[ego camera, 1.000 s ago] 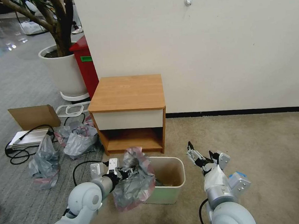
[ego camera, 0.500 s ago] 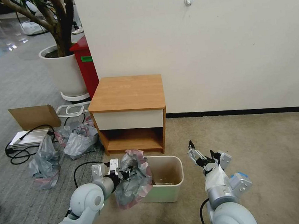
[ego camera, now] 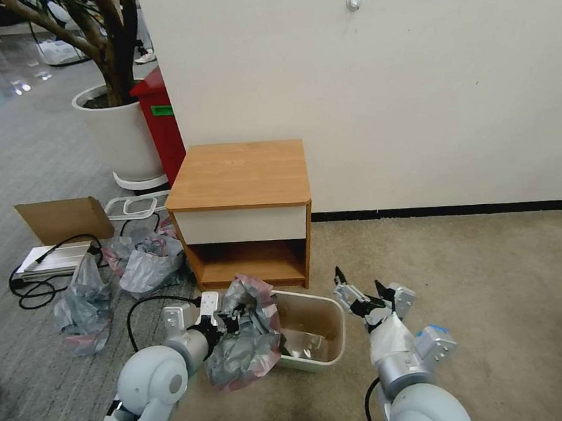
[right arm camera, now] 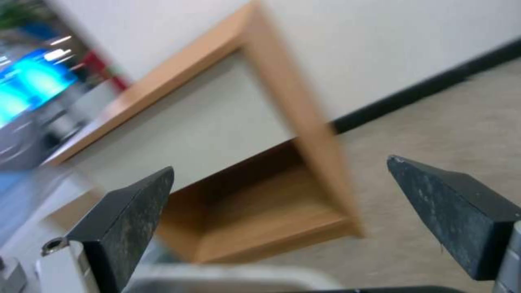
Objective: Pick up the garbage bag from the table and place it over the trash can.
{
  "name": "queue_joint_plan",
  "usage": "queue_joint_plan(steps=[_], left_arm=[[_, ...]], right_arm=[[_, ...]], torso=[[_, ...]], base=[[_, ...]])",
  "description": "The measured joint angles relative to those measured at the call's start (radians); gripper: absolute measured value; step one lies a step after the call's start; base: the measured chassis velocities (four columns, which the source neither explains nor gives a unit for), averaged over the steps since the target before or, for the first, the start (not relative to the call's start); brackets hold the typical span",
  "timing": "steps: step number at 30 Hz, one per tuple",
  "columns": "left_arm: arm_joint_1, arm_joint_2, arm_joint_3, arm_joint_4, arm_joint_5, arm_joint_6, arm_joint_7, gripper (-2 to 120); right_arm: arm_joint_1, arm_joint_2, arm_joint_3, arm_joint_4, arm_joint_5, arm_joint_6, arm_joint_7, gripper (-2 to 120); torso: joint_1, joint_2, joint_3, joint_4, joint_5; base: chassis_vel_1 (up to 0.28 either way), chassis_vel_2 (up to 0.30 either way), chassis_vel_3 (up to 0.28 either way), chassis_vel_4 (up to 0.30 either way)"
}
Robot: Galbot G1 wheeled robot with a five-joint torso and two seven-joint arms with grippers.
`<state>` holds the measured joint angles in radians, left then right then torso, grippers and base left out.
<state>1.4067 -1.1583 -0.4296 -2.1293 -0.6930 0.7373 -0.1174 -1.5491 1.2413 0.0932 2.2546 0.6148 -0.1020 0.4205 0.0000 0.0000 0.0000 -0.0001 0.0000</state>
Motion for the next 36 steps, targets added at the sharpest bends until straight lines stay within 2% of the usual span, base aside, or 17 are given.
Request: queue_joint_plan(steps=[1,3,5,6,9,17,36], left_arm=[[0.017,-0.005,-0.017,-0.029,0.022,0.000,-0.016,5],[0.019,-0.006,-0.020,-0.030,0.025,0.000,-0.018,5],[0.026,-0.008,-0.026,-0.036,0.033,0.000,-0.020,5],[0.026,-0.008,-0.026,-0.036,0.033,0.000,-0.020,5],[0.033,-0.008,-0.026,-0.049,0.045,-0.001,-0.020,5],[0.055,-0.002,-0.026,-0.118,0.069,-0.001,-0.002,5],[0.095,0.000,-0.028,-0.194,0.085,-0.002,0.017,5]], right_arm=[[-0.003,-0.027,-0.013,0.046,0.057,-0.103,-0.151,100],[0.000,-0.032,-0.016,0.053,0.071,-0.123,-0.169,100],[0.020,-0.058,-0.032,0.068,0.132,-0.200,-0.229,100],[0.020,-0.058,-0.032,0.068,0.132,-0.200,-0.229,100],[0.062,-0.090,-0.080,0.048,0.161,-0.258,-0.271,100],[0.179,-0.093,-0.163,-0.064,0.184,-0.296,-0.248,100],[0.249,-0.063,-0.167,-0.147,0.213,-0.308,-0.235,99]], torso=[[0.000,0.000,0.000,0.0000,-0.0001],[0.000,0.000,0.000,0.0000,0.0000],[0.000,0.000,0.000,0.0001,0.0000],[0.000,0.000,0.000,0.0001,0.0000],[0.000,0.000,0.000,0.0002,-0.0001],[0.000,0.000,0.000,0.0001,0.0001],[0.000,0.000,0.000,0.0001,0.0000]], base=[[0.000,0.000,0.000,0.000],[0.000,0.000,0.000,0.000],[0.000,0.000,0.000,0.000],[0.000,0.000,0.000,0.000],[0.000,0.000,0.000,0.000],[0.000,0.000,0.000,0.000],[0.000,0.000,0.000,0.000]])
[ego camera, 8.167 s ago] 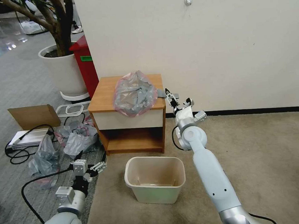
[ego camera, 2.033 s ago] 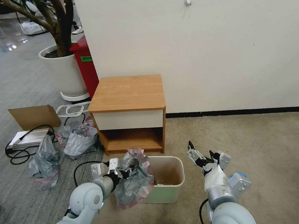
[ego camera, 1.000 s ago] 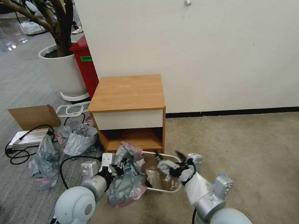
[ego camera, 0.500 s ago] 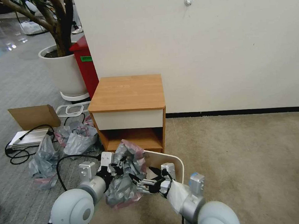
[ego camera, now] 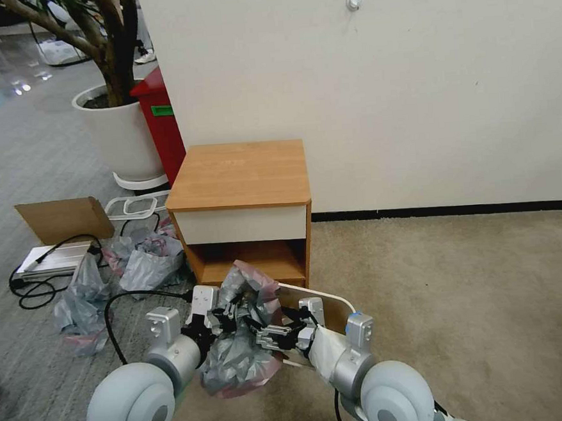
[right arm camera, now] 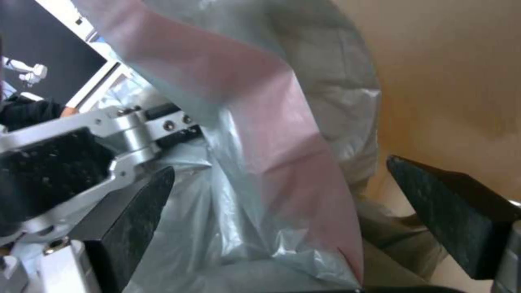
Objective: Pick up the garbage bag from the table and place it over the trash can.
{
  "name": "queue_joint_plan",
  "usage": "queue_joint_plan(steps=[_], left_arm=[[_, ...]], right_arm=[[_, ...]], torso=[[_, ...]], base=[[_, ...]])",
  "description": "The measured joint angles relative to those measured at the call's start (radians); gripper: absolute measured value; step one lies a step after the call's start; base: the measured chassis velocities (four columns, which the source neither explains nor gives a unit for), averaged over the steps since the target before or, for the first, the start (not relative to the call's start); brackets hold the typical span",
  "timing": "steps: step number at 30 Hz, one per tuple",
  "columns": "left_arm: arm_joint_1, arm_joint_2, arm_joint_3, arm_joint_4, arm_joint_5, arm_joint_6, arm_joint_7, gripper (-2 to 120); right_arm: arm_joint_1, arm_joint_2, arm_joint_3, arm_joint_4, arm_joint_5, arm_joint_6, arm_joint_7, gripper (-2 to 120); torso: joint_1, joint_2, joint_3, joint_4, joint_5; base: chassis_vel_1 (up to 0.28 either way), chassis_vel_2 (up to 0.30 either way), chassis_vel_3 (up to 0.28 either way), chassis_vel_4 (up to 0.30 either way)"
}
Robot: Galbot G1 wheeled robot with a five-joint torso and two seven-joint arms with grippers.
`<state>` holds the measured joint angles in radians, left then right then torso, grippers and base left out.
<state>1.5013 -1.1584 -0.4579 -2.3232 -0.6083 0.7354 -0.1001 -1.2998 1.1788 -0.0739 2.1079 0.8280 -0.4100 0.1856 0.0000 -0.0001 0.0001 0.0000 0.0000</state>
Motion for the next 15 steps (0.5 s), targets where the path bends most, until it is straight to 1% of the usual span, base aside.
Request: queue_joint_plan(steps=[1,3,4,5,6,8,9,11,13,14,15], left_arm=[[0.001,0.000,0.000,-0.001,0.000,0.000,0.000,5],[0.005,0.000,-0.002,-0.007,0.000,0.000,0.000,5],[0.005,0.000,-0.002,-0.007,0.000,0.000,0.000,5],[0.007,-0.001,-0.003,-0.009,-0.001,0.000,0.000,5],[0.009,-0.002,-0.003,-0.011,-0.001,0.000,0.000,5],[0.009,-0.003,-0.003,-0.012,-0.001,0.000,0.000,5],[0.009,-0.003,-0.003,-0.012,-0.001,0.000,0.000,5],[0.010,-0.003,-0.003,-0.013,-0.001,0.000,0.000,5],[0.010,-0.003,-0.003,-0.013,-0.001,0.000,0.000,5],[0.009,-0.003,-0.003,-0.014,-0.002,0.000,0.000,5],[0.009,-0.003,-0.003,-0.014,-0.002,0.000,0.000,5]], right_arm=[[0.001,0.000,0.000,-0.001,0.000,0.001,0.000,99],[0.005,0.000,0.000,-0.008,-0.002,0.004,-0.001,92],[0.005,0.000,0.000,-0.008,-0.002,0.004,-0.001,92],[0.006,-0.001,0.000,-0.010,-0.002,0.005,-0.001,89],[0.006,-0.001,-0.001,-0.013,-0.004,0.007,-0.002,82],[0.006,-0.001,-0.002,-0.014,-0.006,0.011,-0.002,75],[0.006,-0.001,-0.002,-0.014,-0.006,0.011,-0.002,75],[0.005,0.000,-0.004,-0.016,-0.010,0.017,-0.002,63],[0.005,-0.001,-0.004,-0.016,-0.012,0.019,-0.002,61],[0.005,-0.002,-0.004,-0.016,-0.015,0.022,-0.002,54],[0.005,-0.002,-0.004,-0.016,-0.016,0.024,-0.002,51]], torso=[[0.000,0.000,0.000,0.0000,0.0000],[0.000,0.000,0.000,0.0000,0.0000],[0.000,0.000,0.000,0.0000,0.0000],[0.000,0.000,0.000,0.0000,0.0000],[0.000,0.000,0.000,0.0000,0.0000],[0.000,0.000,0.000,0.0000,0.0000],[0.000,0.000,0.000,0.0000,0.0000],[0.000,0.000,0.000,0.0000,0.0000],[0.000,0.000,0.000,0.0000,0.0000],[0.000,0.000,0.000,0.0000,0.0000],[0.000,0.000,0.000,0.0000,0.0000]], base=[[0.000,0.000,0.000,0.000],[0.000,0.000,0.000,0.000],[0.000,0.000,0.000,0.000],[0.000,0.000,0.000,0.000],[0.000,0.000,0.000,0.000],[0.000,0.000,0.000,0.000],[0.000,0.000,0.000,0.000],[0.000,0.000,0.000,0.000],[0.000,0.000,0.000,0.000],[0.000,0.000,0.000,0.000],[0.000,0.000,0.000,0.000]])
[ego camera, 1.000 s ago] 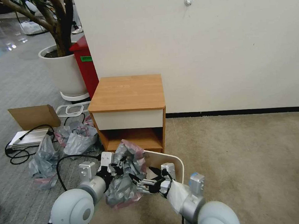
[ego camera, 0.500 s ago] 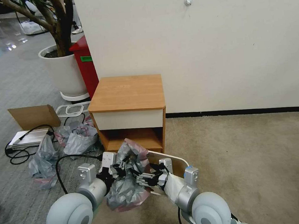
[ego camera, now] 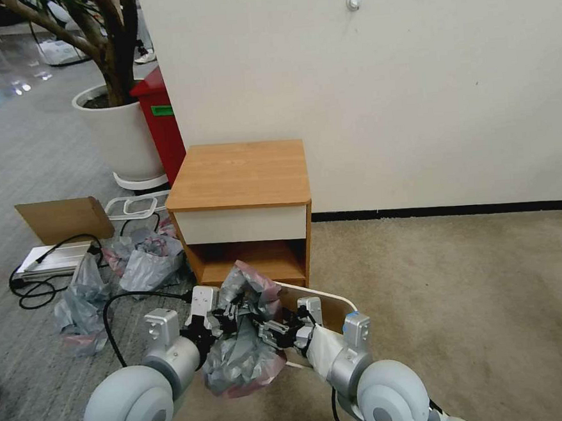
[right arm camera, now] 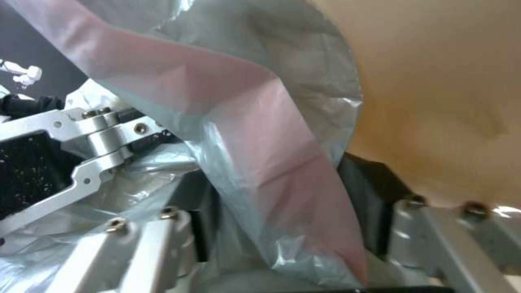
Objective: Pick up the garbage bag from the table and place it over the trash can.
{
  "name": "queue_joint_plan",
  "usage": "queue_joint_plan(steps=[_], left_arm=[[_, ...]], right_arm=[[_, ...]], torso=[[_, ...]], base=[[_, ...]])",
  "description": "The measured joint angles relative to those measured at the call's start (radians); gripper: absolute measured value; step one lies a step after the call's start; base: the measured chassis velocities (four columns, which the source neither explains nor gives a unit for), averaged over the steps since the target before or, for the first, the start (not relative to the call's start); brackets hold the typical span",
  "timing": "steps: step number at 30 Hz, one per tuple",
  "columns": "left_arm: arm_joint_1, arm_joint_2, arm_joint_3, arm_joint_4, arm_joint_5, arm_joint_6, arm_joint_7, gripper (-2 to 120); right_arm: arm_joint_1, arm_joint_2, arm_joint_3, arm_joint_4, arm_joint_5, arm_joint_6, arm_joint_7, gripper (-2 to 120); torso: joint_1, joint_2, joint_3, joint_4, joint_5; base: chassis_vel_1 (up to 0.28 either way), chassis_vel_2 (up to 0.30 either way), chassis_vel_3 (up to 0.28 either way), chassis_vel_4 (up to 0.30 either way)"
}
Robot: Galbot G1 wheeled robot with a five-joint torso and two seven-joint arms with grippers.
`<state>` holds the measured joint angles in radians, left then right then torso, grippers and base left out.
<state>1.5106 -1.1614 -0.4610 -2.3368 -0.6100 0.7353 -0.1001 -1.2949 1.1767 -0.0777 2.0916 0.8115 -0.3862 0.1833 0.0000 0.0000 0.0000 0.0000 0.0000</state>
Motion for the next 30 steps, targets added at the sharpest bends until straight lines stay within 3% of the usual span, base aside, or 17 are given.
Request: queue_joint_plan(steps=[2,4,6,8,10,14,30], left_arm=[[0.000,0.000,0.000,0.000,0.000,0.000,0.000,5],[-0.003,0.000,0.000,0.003,0.000,0.000,0.000,5],[-0.004,0.000,0.000,0.004,-0.001,0.000,0.000,5],[-0.008,-0.001,-0.004,0.011,-0.001,0.000,-0.001,5],[-0.009,-0.001,-0.005,0.011,-0.001,0.000,-0.001,5],[-0.014,-0.002,-0.014,0.019,-0.002,-0.001,-0.002,5],[-0.042,0.002,-0.030,0.083,-0.003,-0.004,-0.008,5]], right_arm=[[-0.001,-0.001,0.000,-0.001,-0.002,0.002,0.000,47],[-0.004,-0.002,0.000,-0.001,-0.007,0.007,-0.001,33],[-0.004,-0.003,0.000,-0.001,-0.008,0.008,-0.001,33],[-0.008,-0.003,0.001,-0.002,-0.012,0.011,-0.003,19],[-0.009,-0.003,0.001,-0.002,-0.013,0.012,-0.003,18],[-0.012,-0.004,0.001,-0.003,-0.025,0.019,-0.006,0],[-0.033,-0.034,0.029,0.088,-0.048,0.041,-0.036,0]], torso=[[0.000,0.000,0.000,0.0000,0.0000],[0.000,0.000,0.000,0.0000,0.0000],[0.000,0.000,0.000,0.0000,0.0000],[0.000,0.000,0.000,0.0000,0.0000],[0.000,0.000,0.000,0.0000,0.0000],[0.000,0.000,0.000,0.0000,0.0000],[0.000,0.000,0.000,0.0000,0.0000]], base=[[0.000,0.000,0.000,0.000],[0.000,0.000,0.000,0.000],[0.000,0.000,0.000,0.000],[0.000,0.000,0.000,0.000],[0.000,0.000,0.000,0.000],[0.000,0.000,0.000,0.000],[0.000,0.000,0.000,0.000]])
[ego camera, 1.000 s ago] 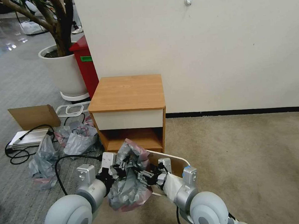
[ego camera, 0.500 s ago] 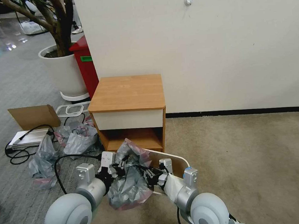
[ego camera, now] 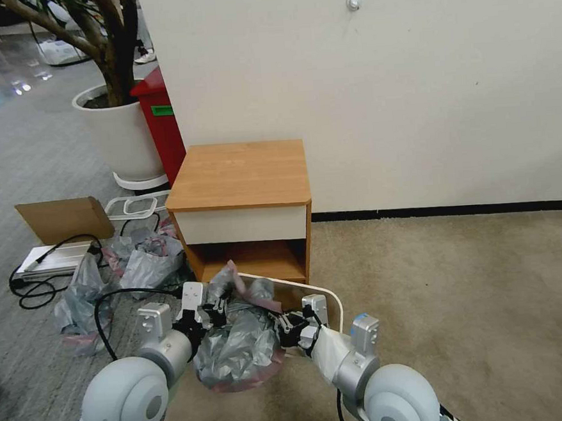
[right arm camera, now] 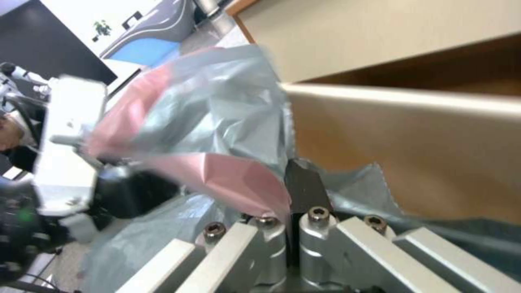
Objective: Pick up the garbage bag from the table and place it over the trash can.
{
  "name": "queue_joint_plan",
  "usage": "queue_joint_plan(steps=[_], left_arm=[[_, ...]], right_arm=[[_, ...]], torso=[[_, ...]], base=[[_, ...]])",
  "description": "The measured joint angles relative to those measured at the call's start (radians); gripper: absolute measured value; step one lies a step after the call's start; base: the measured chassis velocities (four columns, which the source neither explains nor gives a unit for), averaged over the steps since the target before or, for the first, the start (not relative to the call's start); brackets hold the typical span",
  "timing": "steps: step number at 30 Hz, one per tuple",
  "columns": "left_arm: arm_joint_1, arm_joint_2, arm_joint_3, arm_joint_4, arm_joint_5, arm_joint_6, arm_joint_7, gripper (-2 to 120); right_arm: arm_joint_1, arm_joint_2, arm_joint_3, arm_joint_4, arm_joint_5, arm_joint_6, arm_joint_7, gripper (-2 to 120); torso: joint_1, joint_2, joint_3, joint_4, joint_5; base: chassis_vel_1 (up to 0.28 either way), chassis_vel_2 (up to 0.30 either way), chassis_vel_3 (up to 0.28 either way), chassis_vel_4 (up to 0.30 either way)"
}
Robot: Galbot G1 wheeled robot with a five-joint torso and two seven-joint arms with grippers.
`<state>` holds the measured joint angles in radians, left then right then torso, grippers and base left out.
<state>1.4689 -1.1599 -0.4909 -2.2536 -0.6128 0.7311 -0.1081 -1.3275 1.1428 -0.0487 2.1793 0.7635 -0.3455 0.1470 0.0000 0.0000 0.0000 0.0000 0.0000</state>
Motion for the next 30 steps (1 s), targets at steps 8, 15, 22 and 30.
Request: queue_joint_plan(steps=[8,15,22,30], left_arm=[[0.001,0.009,0.012,0.008,0.013,-0.004,-0.001,5],[0.024,0.016,0.029,-0.019,0.034,-0.020,0.001,5],[0.035,0.020,0.018,-0.037,0.037,-0.032,0.005,5],[0.039,0.024,0.007,-0.045,0.033,-0.036,0.007,5]], right_arm=[[0.012,-0.036,0.041,0.032,-0.007,0.007,-0.020,0],[0.062,-0.084,0.113,0.022,0.025,0.012,-0.018,0],[0.063,-0.142,0.162,0.000,0.031,0.017,-0.017,15],[0.044,-0.210,0.228,-0.015,0.048,0.023,-0.016,43]], torso=[[0.000,0.000,0.000,0.0000,0.0000],[0.000,0.000,0.000,0.0000,0.0001],[0.000,0.000,0.000,0.0000,0.0002],[0.000,0.000,0.000,-0.0001,0.0001]], base=[[0.000,0.000,0.000,0.000],[0.000,0.000,0.000,0.000],[0.000,0.000,0.000,0.000],[0.000,0.000,0.000,0.000]])
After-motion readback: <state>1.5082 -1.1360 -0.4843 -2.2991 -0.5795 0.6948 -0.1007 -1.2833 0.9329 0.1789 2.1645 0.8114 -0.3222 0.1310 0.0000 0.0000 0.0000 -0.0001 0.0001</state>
